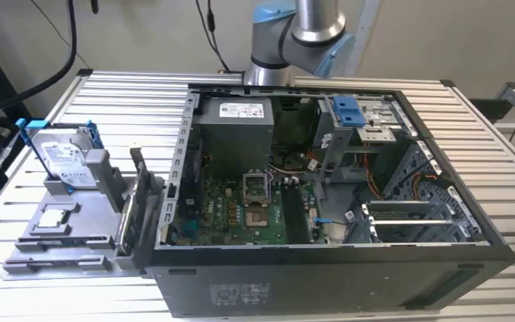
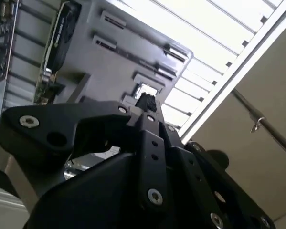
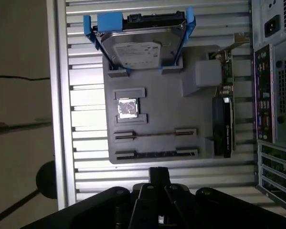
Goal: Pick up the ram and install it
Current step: 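Reach for the ram, then pick up the ram and move it above insertion slot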
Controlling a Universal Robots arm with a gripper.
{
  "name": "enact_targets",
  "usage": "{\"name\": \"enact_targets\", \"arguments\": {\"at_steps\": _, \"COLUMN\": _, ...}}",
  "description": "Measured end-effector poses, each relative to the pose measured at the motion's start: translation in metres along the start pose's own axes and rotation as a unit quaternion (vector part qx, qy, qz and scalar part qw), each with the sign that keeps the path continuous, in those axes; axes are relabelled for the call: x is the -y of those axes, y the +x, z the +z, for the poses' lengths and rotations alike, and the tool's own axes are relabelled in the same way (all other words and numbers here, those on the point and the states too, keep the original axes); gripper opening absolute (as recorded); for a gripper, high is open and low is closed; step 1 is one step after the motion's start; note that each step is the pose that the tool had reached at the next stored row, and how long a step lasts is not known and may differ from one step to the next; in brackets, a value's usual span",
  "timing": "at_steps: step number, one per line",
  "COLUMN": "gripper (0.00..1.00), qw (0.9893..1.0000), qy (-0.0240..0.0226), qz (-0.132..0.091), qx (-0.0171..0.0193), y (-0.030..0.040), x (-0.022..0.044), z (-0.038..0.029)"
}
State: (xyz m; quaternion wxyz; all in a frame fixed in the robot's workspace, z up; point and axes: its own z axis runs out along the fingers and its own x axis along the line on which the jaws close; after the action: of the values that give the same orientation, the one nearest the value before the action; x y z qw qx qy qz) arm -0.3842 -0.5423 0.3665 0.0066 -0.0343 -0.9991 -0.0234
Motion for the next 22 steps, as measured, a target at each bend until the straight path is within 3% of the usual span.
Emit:
{"name": "enact_targets", "arguments": {"at_steps": 2, "gripper": 0.11, "qw": 1.0, "qy": 0.0, "qz": 0.0, "qx": 0.0001, "y": -0.0007, "x": 0.0041, "z": 0.0016}}
{"name": "enact_targets", "arguments": {"at_steps": 11, "gripper": 0.11, "qw": 1.0, "qy": 0.0, "qz": -0.002, "qx": 0.0, "y": -0.0007, "x": 0.0043, "z": 0.0027}}
{"name": "enact_targets", "arguments": {"at_steps": 22, "gripper": 0.11, "qw": 0.9997, "qy": 0.0004, "qz": -0.024, "qx": -0.001, "y": -0.0007, "x": 0.0043, "z": 0.0028}}
